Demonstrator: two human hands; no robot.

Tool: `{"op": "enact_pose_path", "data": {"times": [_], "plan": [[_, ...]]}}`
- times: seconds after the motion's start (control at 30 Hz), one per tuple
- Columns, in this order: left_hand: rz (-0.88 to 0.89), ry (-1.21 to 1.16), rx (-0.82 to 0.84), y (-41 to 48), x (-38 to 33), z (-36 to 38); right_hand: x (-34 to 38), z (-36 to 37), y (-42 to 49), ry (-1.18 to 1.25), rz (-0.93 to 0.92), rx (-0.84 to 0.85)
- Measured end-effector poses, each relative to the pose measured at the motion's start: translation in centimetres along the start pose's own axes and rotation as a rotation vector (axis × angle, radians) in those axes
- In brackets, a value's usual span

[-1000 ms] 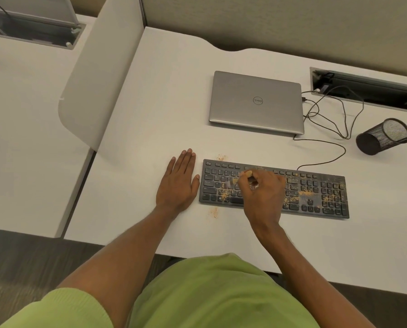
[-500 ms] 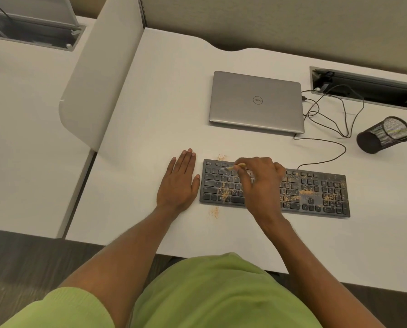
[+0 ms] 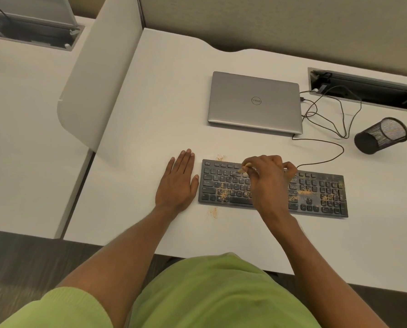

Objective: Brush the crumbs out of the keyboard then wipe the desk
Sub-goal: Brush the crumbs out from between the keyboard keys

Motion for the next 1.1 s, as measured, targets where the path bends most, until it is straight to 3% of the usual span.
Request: {"op": "enact_pose_path", "data": {"times": [0.17,0.5,0.77,0.93,1.1], "plan": [[-0.005,0.002,0.005,0.1,-0.1,-0.1,1.5,0.6,0.5,0.139,-0.07,0.037],[0.01,-0.011,-0.007,0.1,0.0,0.1,-1.0,-0.1,0.2,-0.054,0.016,0.022],[0.001,-0.008,-0.004,0.1,-0.1,-0.1,1.3,0.7,0.6,0.205,-0.078,0.054],[0.004,-0.006,-0.011,0.1,0.0,-0.1,-0.4,0.3,0.4,0.053,-0.034,0.086],[0.006,0.0,-0.008,0.1,0.1,0.1,-1.6,-0.8,-0.4,-0.085,0.03,-0.004]]}}
Point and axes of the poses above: each hand's wrist, its own y-axis towards the middle knuckle, its own z-axis out of the palm, x = y × z, the point moved 1 cm from there along y, towards the middle knuckle, and after that the axes turned 3 degrees about -y, right-handed, at the moved point
